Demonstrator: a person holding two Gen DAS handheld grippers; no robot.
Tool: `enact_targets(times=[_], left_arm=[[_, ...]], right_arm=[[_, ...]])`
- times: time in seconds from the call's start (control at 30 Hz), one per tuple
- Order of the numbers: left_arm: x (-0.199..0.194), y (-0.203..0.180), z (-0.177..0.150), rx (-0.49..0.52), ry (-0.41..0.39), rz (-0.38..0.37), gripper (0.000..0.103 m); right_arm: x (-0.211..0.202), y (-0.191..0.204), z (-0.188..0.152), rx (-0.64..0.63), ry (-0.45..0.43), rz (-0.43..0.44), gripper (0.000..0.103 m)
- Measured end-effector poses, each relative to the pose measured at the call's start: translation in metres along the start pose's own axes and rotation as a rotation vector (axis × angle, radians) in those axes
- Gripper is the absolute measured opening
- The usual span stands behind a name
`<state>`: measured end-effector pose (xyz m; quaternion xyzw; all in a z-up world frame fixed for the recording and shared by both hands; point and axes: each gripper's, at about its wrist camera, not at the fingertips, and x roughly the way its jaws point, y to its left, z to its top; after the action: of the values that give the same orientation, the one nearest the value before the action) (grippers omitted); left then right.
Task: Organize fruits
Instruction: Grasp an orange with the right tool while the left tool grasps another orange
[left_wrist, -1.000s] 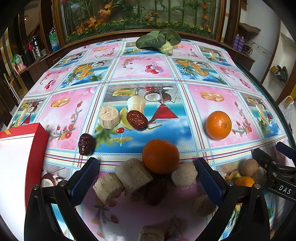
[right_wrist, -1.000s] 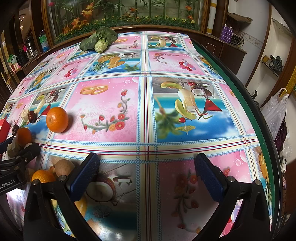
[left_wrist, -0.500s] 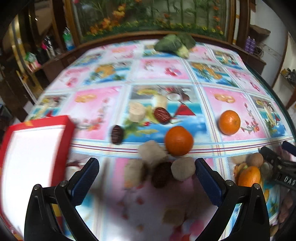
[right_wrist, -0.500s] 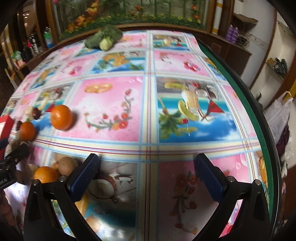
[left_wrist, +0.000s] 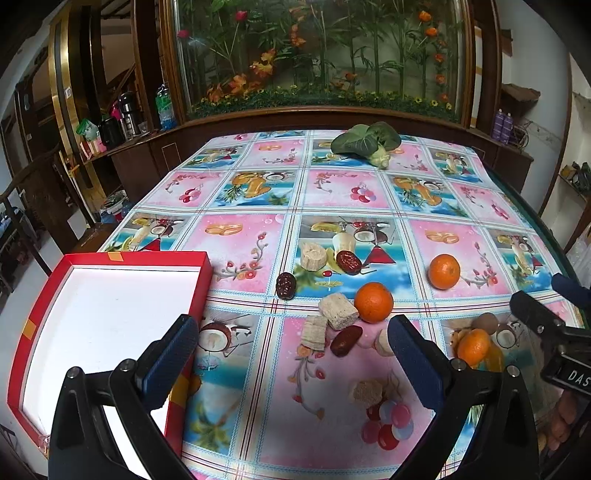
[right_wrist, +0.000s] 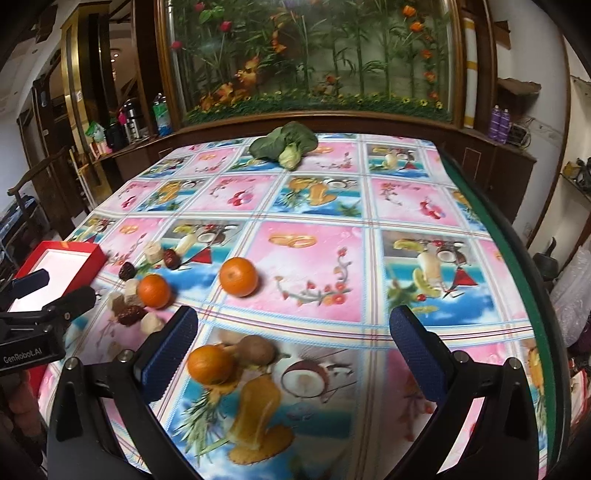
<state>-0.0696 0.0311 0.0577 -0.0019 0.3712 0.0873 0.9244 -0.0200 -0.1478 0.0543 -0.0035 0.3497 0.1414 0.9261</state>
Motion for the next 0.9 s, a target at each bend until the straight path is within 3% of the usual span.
enact_targets(times=[0.23,0.37,0.47,0.63,0.77,0.9], left_arm=[[-0.001,0.0,-0.002,0.007,0.002,0.007,0.102],[-0.001,0.005,-0.005,0.013,0.009,0.014,0.102],[0.001,0.012,-0.012,0.043,0.022,0.027,0.102],[0.01,0.023,-0.024,0.06,0.071,0.028,0.101],[0.006,0.018,-0.023,0.064,0.075,-0.009,0.101],[0.003,0.002,-0.013,0.133,0.052,-0.029,0.101]], right_arm=[[0.0,0.002,-0.003,-0.018,0.012,0.052,0.102],[0.005,0.013,-0.005,-0.083,0.064,0.111,0.101],[0.017,0.024,-0.01,-0.152,0.148,0.158,0.093],[0.04,0.036,-0.017,-0.234,0.254,0.157,0.063],[0.041,0.037,-0.017,-0.241,0.26,0.181,0.06],[0.04,0.032,-0.02,-0.225,0.28,0.232,0.054]])
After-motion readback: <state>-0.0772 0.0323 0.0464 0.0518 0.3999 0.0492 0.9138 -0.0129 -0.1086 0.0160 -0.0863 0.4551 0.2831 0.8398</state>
